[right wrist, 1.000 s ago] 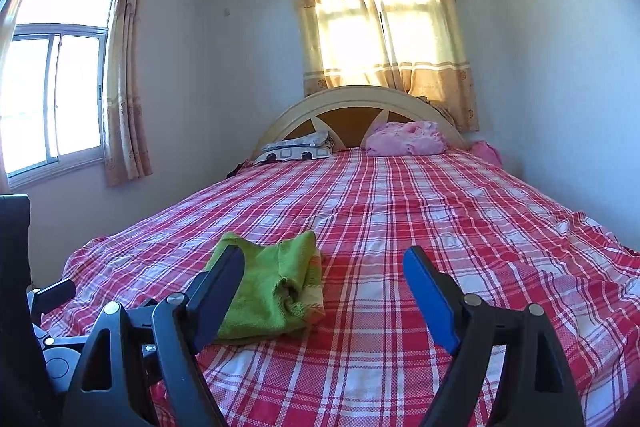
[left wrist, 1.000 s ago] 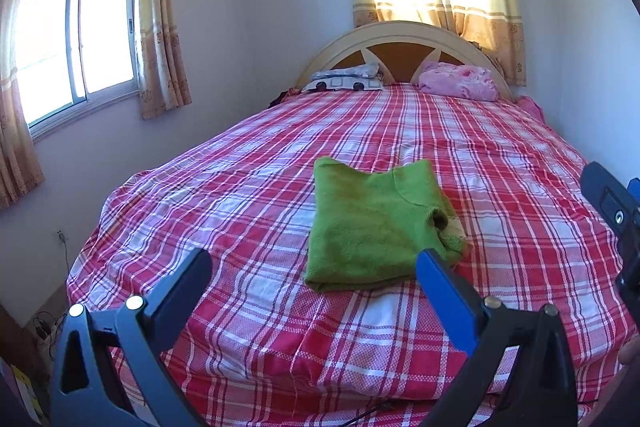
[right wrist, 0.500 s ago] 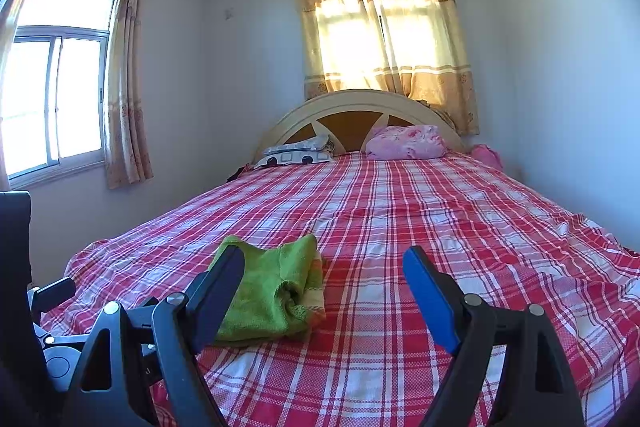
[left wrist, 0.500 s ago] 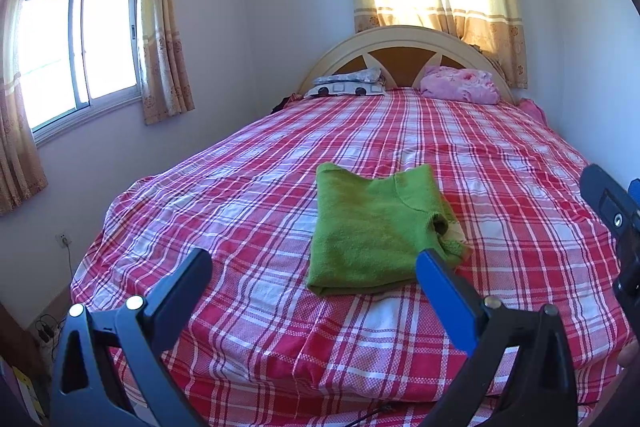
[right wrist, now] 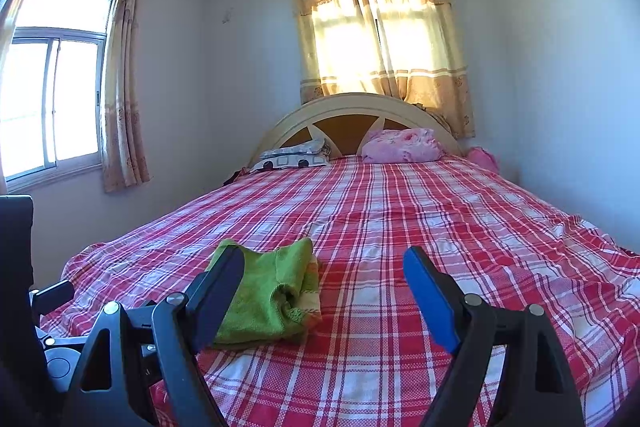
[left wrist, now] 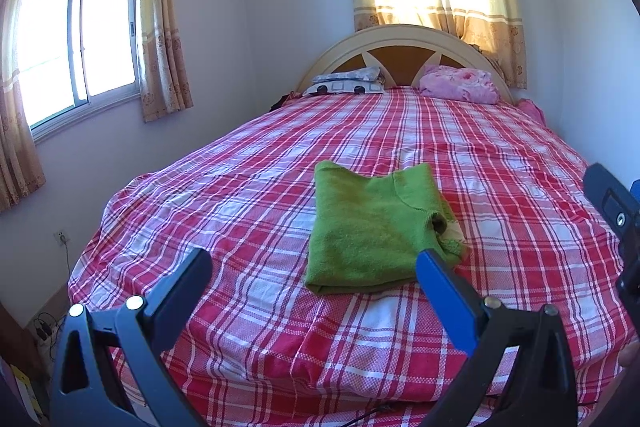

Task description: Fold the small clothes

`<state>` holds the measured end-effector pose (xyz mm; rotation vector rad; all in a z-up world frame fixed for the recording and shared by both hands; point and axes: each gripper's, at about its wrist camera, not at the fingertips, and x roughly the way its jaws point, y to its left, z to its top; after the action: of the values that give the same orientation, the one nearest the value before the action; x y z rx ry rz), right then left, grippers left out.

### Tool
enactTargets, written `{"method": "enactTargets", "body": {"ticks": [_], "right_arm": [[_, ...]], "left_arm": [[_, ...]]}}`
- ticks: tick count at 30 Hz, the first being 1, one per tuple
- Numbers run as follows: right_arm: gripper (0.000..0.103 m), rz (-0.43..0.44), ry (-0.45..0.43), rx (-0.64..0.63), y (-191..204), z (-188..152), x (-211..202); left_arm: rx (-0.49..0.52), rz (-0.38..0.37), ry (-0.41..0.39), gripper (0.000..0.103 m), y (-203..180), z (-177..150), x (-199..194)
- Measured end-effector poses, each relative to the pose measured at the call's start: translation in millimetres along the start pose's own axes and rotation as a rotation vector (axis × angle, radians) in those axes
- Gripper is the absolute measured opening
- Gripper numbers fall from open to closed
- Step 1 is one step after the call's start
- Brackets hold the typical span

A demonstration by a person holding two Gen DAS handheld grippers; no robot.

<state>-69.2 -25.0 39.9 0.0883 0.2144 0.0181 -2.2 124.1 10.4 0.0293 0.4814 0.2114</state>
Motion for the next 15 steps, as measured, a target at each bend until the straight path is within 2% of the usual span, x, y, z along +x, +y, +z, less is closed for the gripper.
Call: {"method": "enactTargets", "body": {"ticks": [11,15], "right_arm": [[0.083,-0.001,0.004,-0.006,1.3,-1.0,3.2],[0.083,-0.002,0.010,-0.007,1.6,-2.0,4.1]], "left_arm": [[-0.005,-0.022,0.018,0.103,2.6,0.1,3.4],[-0.024,-0.066,0.036,0.103,5.8,-0.4,7.7]]}}
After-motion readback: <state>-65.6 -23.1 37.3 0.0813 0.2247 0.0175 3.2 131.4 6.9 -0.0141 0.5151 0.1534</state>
